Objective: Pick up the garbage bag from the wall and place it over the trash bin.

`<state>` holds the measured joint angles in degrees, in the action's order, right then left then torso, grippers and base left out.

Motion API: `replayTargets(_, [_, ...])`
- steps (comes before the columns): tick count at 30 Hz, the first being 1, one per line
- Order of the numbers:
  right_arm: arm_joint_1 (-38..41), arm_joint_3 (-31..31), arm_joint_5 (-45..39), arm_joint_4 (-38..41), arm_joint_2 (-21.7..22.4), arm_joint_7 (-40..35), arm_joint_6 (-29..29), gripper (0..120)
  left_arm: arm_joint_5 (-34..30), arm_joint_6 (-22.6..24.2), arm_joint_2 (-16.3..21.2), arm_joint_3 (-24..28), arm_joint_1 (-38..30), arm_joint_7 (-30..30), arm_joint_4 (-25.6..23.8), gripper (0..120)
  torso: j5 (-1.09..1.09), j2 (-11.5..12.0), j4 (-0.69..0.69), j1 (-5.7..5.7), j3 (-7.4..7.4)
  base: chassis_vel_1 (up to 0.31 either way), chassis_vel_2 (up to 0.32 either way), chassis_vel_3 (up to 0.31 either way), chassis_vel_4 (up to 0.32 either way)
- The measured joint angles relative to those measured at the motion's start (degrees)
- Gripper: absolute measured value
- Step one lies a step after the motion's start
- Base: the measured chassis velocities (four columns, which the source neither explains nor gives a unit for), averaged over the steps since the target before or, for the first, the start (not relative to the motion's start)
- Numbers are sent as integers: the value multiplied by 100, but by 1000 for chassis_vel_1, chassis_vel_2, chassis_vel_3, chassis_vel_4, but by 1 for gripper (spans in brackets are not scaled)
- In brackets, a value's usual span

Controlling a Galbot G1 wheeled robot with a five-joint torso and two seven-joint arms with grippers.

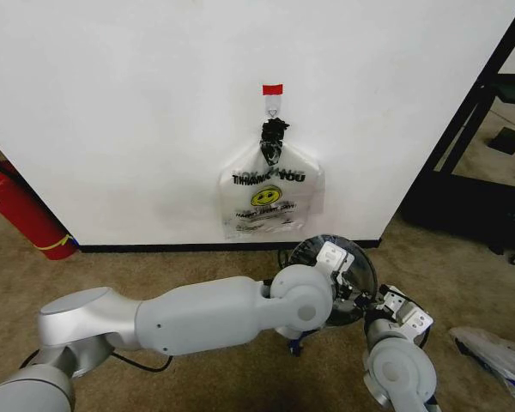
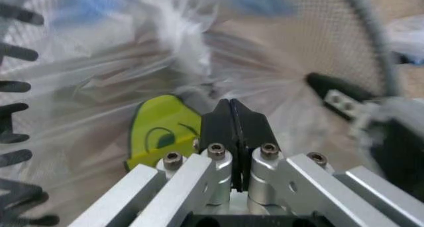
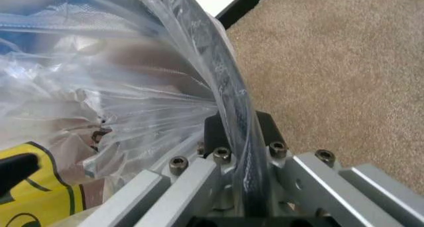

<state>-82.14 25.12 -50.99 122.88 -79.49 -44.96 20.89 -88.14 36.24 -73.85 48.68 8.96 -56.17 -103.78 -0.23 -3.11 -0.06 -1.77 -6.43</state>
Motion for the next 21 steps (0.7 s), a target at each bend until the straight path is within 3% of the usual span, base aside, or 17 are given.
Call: replayTargets(21, [12, -165, 199, 42, -1, 58, -48, 0, 105, -27, -356, 155, 61, 32, 945, 0, 0, 0, 0, 0, 0, 0, 0, 0, 0])
